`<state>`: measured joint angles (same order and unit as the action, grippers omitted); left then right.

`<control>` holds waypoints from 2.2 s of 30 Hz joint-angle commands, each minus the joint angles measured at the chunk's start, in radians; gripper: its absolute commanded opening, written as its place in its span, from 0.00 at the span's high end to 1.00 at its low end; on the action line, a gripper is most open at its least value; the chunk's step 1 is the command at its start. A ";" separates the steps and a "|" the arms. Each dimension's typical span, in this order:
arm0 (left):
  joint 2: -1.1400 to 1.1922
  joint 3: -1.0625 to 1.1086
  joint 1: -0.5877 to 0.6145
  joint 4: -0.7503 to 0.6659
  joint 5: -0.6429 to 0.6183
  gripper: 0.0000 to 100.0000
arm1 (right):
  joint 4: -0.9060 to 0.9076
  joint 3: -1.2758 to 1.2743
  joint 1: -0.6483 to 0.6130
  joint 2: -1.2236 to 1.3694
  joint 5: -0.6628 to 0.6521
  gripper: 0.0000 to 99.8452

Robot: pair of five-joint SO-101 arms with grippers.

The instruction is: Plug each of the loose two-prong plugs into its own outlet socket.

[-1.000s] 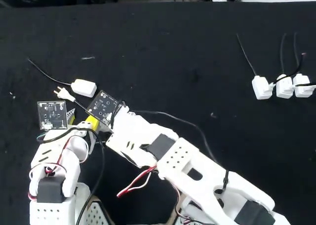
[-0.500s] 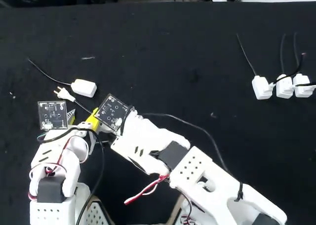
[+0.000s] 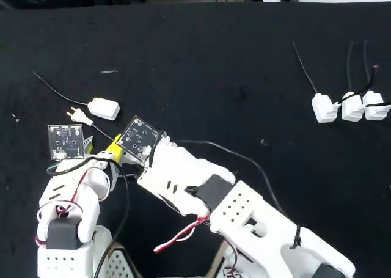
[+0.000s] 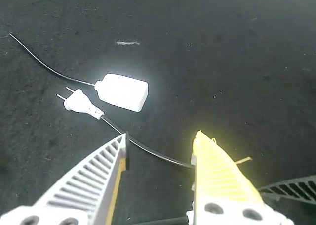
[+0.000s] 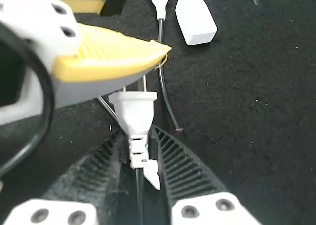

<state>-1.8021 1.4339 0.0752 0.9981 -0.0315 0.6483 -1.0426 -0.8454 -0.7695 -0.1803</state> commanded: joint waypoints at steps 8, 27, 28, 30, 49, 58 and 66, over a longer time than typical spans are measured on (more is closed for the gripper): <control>0.014 0.004 -0.012 0.002 0.012 0.78 | -0.003 0.027 0.025 -0.058 0.015 0.99; 0.015 0.036 -0.015 0.002 0.054 0.78 | -0.003 0.027 0.025 -0.059 0.015 0.99; 0.015 0.036 -0.015 0.003 0.054 0.78 | -0.003 0.027 0.025 -0.059 0.015 0.99; 0.015 0.036 -0.016 0.006 0.054 0.78 | -0.003 0.031 0.025 -0.059 0.015 0.99; 0.017 0.051 -0.021 0.005 0.087 0.78 | -0.002 0.050 0.068 -0.059 0.057 0.99; 0.017 0.071 -0.088 0.008 0.126 0.78 | -0.003 0.050 0.072 -0.059 0.057 0.99; 0.017 0.068 -0.087 0.002 0.124 0.78 | -0.003 0.048 0.074 -0.059 0.057 0.99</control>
<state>-1.8036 1.4983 0.0276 0.9920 0.0790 0.6513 -1.0457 -0.8055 -0.7679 -0.1373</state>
